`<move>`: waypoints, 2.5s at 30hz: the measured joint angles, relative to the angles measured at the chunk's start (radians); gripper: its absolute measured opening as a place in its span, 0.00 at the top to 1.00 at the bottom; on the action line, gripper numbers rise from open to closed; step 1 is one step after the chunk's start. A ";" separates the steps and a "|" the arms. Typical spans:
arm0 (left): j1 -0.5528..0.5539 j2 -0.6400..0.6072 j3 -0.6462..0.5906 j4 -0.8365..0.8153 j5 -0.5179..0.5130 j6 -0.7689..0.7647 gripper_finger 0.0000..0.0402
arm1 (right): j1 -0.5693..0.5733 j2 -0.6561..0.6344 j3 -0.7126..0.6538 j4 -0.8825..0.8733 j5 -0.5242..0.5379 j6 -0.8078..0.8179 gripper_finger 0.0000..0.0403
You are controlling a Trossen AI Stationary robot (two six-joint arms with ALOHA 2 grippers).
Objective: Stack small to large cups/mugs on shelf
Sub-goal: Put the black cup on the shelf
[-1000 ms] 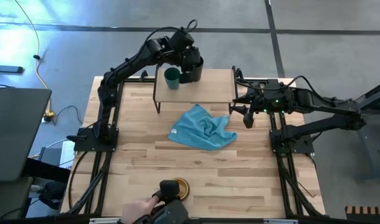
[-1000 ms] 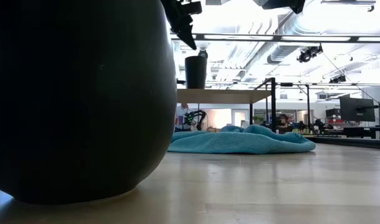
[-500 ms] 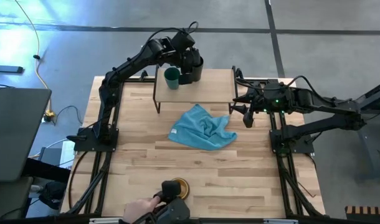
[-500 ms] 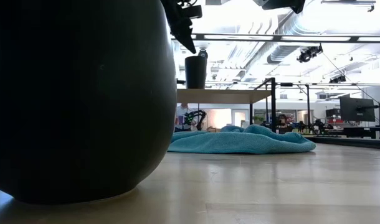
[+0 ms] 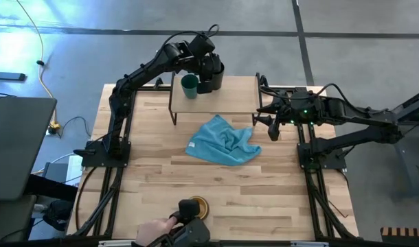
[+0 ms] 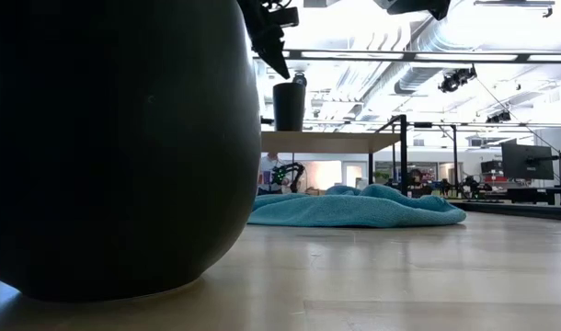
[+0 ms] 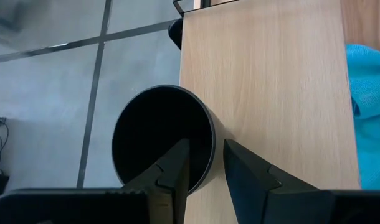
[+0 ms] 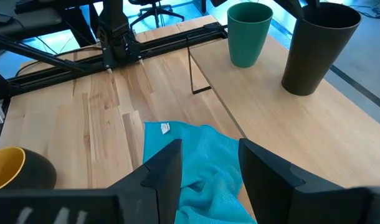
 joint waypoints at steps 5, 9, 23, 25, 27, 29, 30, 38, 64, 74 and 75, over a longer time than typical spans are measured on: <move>0.000 0.001 0.000 -0.002 0.000 0.000 0.78 | 0.000 0.000 0.000 0.000 0.000 0.000 0.63; 0.000 0.002 0.000 -0.003 -0.001 0.000 0.78 | 0.000 0.000 0.000 0.000 0.000 0.000 0.63; 0.000 0.002 0.000 -0.002 -0.004 0.000 0.78 | 0.000 0.000 0.000 0.000 -0.001 0.002 0.63; 0.000 0.011 0.002 -0.001 -0.005 0.000 0.78 | 0.000 0.000 0.000 0.000 -0.001 0.002 0.63; 0.000 0.020 0.001 -0.020 -0.009 -0.006 0.78 | 0.000 0.000 0.000 0.000 -0.001 0.003 0.63; -0.003 0.032 0.000 -0.020 -0.011 -0.006 0.78 | 0.000 0.000 0.000 0.000 -0.001 0.004 0.63; -0.006 0.035 0.000 -0.020 -0.012 -0.007 0.78 | 0.000 0.000 0.000 -0.001 -0.001 0.004 0.63; -0.007 0.035 0.000 0.044 -0.017 -0.008 0.78 | 0.000 0.000 0.000 -0.018 -0.001 0.008 0.63; -0.029 0.051 0.000 -0.053 0.026 -0.039 0.98 | 0.000 0.000 0.000 -0.019 0.014 0.003 0.63; -0.040 0.049 0.001 -0.120 0.034 -0.054 0.99 | 0.000 0.000 0.000 -0.019 0.014 0.001 0.63; -0.040 0.048 0.002 -0.127 0.041 -0.058 0.99 | 0.000 0.000 0.000 -0.019 0.014 0.001 0.63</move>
